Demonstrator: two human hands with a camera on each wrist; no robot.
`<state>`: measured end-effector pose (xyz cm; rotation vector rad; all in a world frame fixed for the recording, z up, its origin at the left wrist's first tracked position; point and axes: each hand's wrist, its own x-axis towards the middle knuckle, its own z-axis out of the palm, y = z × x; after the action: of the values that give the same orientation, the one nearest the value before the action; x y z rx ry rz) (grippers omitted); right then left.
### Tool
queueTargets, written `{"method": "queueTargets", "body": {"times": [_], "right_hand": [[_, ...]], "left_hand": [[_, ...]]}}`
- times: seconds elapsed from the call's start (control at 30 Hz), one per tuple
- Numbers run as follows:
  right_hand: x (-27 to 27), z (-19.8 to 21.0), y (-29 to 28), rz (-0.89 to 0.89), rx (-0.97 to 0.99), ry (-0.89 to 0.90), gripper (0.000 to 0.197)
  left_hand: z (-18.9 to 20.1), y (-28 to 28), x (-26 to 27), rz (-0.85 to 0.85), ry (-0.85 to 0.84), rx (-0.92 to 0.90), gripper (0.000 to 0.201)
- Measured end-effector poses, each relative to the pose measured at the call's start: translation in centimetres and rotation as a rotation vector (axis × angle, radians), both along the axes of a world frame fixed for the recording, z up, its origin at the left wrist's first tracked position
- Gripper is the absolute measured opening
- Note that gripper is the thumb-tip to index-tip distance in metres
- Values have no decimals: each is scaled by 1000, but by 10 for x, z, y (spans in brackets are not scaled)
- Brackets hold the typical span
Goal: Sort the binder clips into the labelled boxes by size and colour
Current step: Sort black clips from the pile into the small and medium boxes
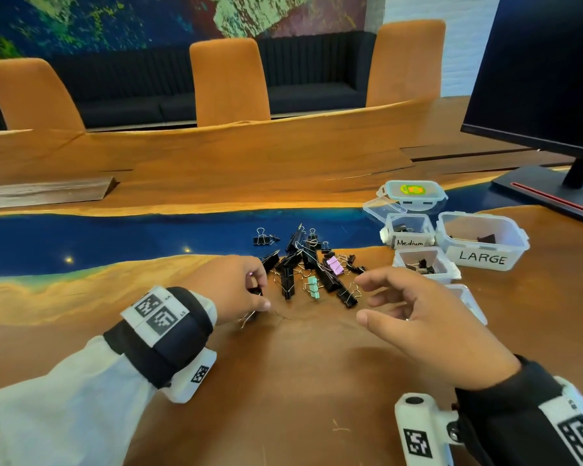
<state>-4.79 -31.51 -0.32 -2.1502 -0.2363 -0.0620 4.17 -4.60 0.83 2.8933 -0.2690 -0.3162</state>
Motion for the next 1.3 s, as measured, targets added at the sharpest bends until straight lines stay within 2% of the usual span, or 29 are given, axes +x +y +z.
{"method": "queueTargets", "body": {"times": [0.13,0.23,0.37,0.5,0.57,0.73,0.87,1.0,1.1,1.2,1.3], "right_hand": [[-1,0,2,7,-15,13,40],[-2,-1,10,37,-12,-4,43],[-6,-1,26,107,7,11,54],[-7,-1,39,50,151,55,54],[-7,-2,44,23,226,89,43],[-6,-1,43,24,387,165,17],[-1,4,37,7,519,267,18],[-1,8,36,-8,611,331,18],[-2,9,34,-20,695,383,16],[-1,12,31,-64,732,353,13],[3,9,30,-129,744,326,11]], "left_hand": [[0,-3,-11,-55,12,-56,12],[9,-5,-22,28,38,-383,7],[27,-13,-39,53,174,-802,8],[25,-28,-54,102,210,-1095,12],[19,-34,-57,139,206,-1188,12],[10,-40,-56,100,129,-1150,13],[3,-36,-57,-41,-108,-787,17],[8,-35,-59,-107,-210,-676,15],[12,-35,-63,-182,-206,-569,15],[12,-33,-64,-183,-207,-570,14],[12,-30,-62,-168,-216,-655,13]]}}
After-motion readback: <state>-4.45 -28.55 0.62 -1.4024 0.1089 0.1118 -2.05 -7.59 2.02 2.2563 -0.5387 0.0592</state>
